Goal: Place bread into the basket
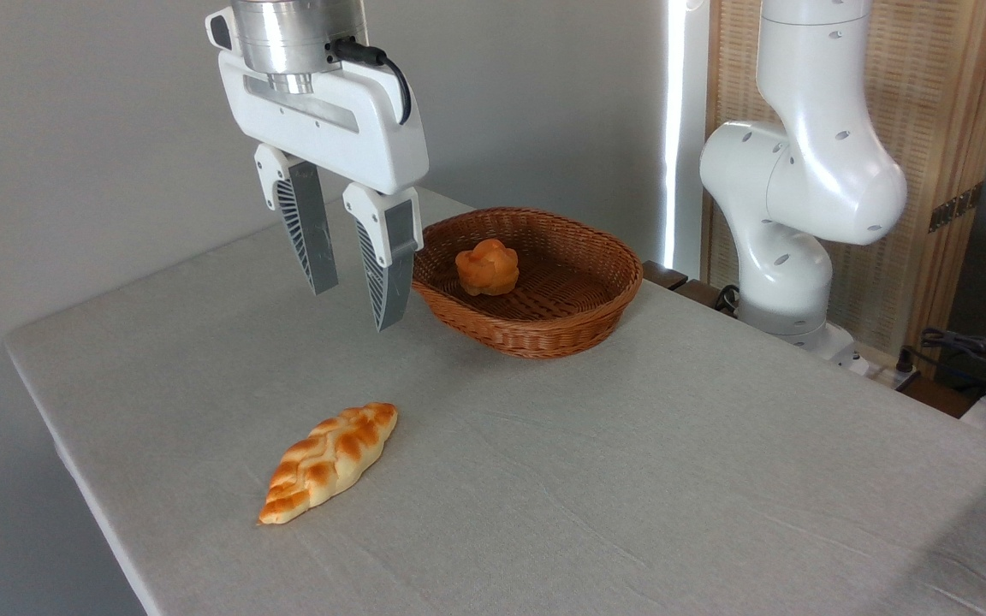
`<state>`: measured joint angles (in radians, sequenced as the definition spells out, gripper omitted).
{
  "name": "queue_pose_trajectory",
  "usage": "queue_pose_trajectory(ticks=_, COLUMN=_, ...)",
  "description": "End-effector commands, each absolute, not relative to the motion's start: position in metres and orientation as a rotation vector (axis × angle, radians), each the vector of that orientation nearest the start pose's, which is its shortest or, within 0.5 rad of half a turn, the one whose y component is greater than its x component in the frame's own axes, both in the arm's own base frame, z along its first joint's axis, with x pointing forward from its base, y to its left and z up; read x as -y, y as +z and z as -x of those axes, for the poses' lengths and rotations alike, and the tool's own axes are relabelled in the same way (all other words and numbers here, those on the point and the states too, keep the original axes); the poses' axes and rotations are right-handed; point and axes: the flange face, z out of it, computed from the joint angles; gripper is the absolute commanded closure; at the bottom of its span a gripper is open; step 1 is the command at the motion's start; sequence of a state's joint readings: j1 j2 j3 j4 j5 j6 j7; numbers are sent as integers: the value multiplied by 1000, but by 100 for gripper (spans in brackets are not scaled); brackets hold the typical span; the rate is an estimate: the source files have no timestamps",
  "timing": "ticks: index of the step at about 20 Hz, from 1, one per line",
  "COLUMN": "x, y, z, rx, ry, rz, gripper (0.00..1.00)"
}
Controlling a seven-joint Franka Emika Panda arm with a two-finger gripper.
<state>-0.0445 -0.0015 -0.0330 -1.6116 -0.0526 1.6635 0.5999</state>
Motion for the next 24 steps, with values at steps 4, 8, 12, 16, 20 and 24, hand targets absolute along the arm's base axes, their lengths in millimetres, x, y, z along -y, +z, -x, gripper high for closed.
queue_pose_trajectory(ticks=4, x=40, y=624, z=-555, rx=-1054, ry=-104, rz=2976, gripper=0)
queue_pose_trajectory(ticks=8, x=39, y=624, z=-555, rx=-1052, ry=-104, rz=2977, gripper=0)
queue_pose_trajectory(ticks=12, x=40, y=625, z=-555, rx=-1052, ry=-111, rz=2977, gripper=0)
queue_pose_trajectory(ticks=16, x=41, y=625, z=-560, rx=-1043, ry=-178, rz=2965, gripper=0)
queue_pose_trajectory(ticks=20, x=44, y=596, z=-568, rx=-1004, ry=-255, rz=2969, gripper=0)
queue_pose_trajectory(ticks=24, x=63, y=557, z=-558, rx=-754, ry=-325, rz=3068, gripper=0)
